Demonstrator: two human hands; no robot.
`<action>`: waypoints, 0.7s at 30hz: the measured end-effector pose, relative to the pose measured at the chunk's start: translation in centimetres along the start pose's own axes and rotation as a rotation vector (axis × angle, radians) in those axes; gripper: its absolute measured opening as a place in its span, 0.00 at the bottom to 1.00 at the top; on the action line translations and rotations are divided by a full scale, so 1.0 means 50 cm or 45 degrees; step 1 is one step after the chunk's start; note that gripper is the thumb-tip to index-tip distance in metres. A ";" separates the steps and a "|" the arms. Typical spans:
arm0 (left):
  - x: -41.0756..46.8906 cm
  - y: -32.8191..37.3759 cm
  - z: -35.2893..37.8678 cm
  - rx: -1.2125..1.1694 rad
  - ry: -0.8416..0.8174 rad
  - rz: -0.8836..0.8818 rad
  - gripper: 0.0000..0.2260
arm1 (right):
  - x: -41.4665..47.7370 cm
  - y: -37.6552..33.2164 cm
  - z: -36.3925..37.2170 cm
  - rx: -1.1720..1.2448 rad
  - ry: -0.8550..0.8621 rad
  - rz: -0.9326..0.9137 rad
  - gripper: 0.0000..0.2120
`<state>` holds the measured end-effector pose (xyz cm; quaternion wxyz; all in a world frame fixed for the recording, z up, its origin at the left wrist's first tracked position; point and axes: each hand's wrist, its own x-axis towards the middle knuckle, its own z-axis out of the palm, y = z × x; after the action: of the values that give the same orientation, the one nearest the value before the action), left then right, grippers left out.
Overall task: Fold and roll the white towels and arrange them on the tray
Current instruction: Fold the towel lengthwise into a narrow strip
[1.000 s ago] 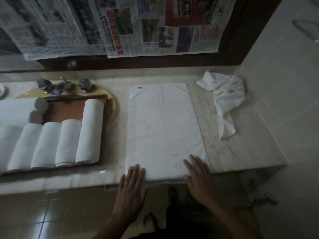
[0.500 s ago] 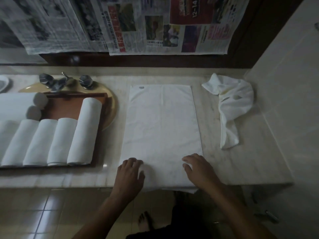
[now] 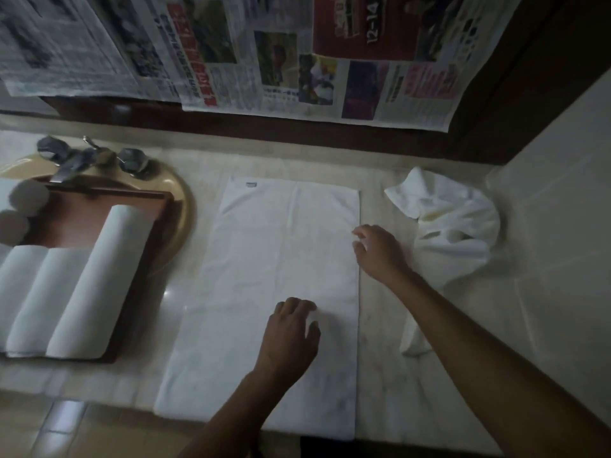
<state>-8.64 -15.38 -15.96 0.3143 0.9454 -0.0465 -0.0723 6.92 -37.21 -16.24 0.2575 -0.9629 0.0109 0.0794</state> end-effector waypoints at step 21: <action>0.105 0.121 0.125 0.251 -0.034 -0.085 0.17 | 0.333 0.017 -0.079 -0.102 -0.208 0.022 0.08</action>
<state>-4.76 -24.56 -17.86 0.2167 0.9717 -0.0261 -0.0906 23.88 -39.56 -15.93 0.2180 -0.9627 -0.0051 0.1601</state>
